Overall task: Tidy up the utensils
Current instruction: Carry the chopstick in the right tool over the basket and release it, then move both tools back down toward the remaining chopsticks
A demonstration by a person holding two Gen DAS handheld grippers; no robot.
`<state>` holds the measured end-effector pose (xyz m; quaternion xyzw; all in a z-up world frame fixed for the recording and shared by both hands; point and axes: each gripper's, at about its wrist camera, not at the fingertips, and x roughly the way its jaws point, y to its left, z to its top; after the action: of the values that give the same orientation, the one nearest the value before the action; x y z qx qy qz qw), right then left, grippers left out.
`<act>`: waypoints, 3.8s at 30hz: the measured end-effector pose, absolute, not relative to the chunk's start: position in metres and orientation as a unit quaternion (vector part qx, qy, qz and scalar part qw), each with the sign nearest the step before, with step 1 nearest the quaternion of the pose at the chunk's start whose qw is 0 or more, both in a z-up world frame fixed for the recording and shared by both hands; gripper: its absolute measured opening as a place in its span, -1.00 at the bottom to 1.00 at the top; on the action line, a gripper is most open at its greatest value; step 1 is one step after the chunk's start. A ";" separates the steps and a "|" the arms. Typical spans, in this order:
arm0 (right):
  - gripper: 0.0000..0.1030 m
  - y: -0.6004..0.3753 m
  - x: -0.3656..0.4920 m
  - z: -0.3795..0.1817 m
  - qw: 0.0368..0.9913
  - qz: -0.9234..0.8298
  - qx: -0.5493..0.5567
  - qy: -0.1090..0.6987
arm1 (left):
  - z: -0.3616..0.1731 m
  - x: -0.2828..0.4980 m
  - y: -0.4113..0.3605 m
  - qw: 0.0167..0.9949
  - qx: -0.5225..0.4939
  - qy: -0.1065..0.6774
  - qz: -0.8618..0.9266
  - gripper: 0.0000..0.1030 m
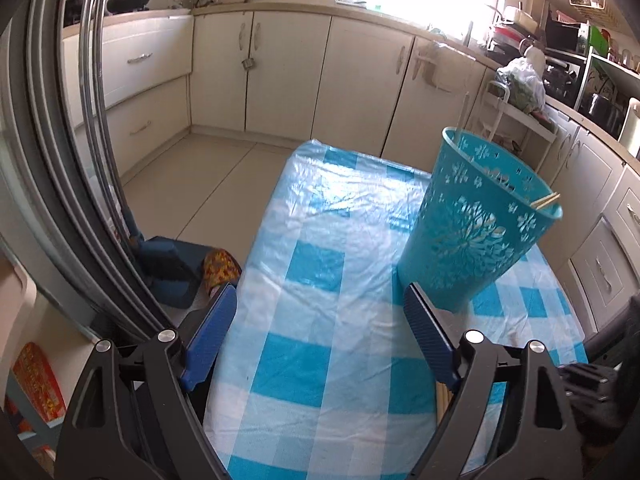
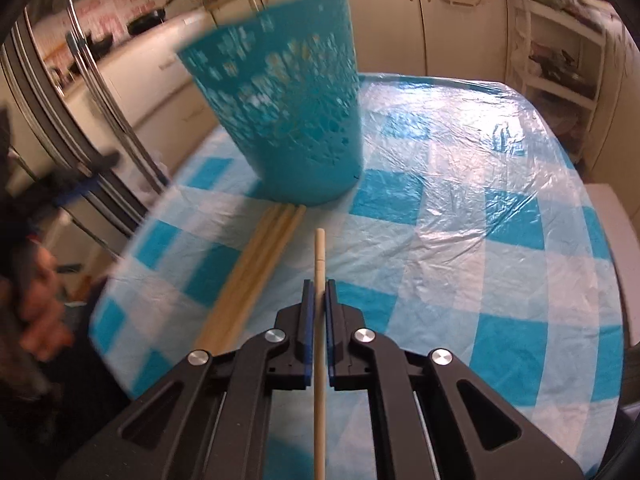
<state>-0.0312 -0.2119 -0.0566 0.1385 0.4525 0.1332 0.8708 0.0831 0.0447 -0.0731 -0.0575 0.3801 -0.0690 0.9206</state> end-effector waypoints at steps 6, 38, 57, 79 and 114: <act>-0.89 -0.224 -0.028 0.034 0.888 0.204 0.234 0.338 | -0.083 0.081 0.053 0.912 -0.073 0.399 -0.062 0.58; -0.89 -0.225 0.102 0.045 0.924 0.083 0.174 0.329 | -0.078 0.069 0.059 0.913 -0.084 0.395 -0.060 0.66; -0.61 -0.238 0.037 0.067 0.938 0.045 0.190 0.288 | -0.058 0.052 0.052 0.923 -0.047 0.378 -0.048 0.72; -0.14 -0.226 -0.081 0.063 0.958 -0.016 0.145 0.247 | -0.023 0.010 0.030 0.943 0.007 0.327 -0.054 0.81; -0.82 -0.162 -0.004 -0.105 0.884 0.033 0.036 0.464 | -0.084 0.044 0.016 0.903 0.020 0.424 -0.074 0.85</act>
<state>-0.0036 -0.1616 -0.1050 0.0359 0.4641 0.0332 0.8844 0.0443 0.0164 -0.0842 0.0197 0.4237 -0.0735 0.9026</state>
